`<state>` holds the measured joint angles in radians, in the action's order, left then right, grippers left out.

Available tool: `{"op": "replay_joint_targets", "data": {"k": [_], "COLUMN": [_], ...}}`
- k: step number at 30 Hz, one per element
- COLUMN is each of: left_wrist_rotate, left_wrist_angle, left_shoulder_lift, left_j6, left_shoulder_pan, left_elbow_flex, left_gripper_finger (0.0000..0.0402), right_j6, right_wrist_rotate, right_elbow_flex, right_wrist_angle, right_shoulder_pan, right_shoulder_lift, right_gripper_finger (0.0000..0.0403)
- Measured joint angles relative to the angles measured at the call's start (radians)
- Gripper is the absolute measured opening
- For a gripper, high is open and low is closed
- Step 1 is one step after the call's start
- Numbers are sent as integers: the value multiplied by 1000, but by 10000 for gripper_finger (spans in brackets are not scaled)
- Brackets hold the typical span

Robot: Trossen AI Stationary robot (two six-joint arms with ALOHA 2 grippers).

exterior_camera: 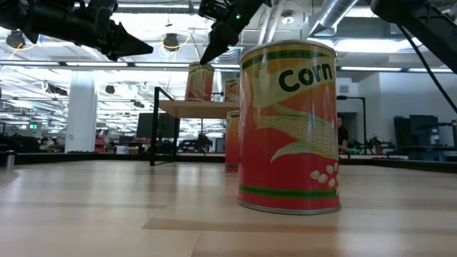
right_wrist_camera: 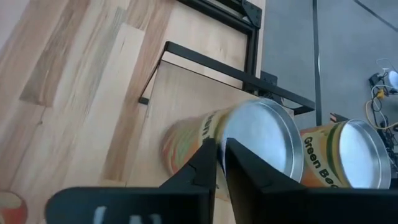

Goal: Pick and place cans onto a shelf
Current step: Put the canned green beans on the shelf

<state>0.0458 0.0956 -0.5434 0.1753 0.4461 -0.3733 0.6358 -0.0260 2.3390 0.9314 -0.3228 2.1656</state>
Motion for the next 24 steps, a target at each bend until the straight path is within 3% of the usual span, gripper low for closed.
{"op": "replay_joint_targets", "data": {"k": [10,18,24], "left_wrist_rotate": [0,0,0], "left_wrist_angle": [0,-3,-2], "left_shoulder_lift": [0,0,0], "left_j6": [0,0,0], "left_shoulder_pan": [0,0,0], "left_elbow_flex": [0,0,0], "left_gripper_finger": [0,0,0], "right_j6": [-10,-69,-107], "right_wrist_rotate": [-30,9,25], "right_elbow_flex": [-1,0,-6], "right_wrist_angle": [-31,174,189], "right_shoulder_pan": [3,-4,-19], "right_shoulder_lift": [-18,-69,-8], "right_gripper_finger": [82,11,21]}}
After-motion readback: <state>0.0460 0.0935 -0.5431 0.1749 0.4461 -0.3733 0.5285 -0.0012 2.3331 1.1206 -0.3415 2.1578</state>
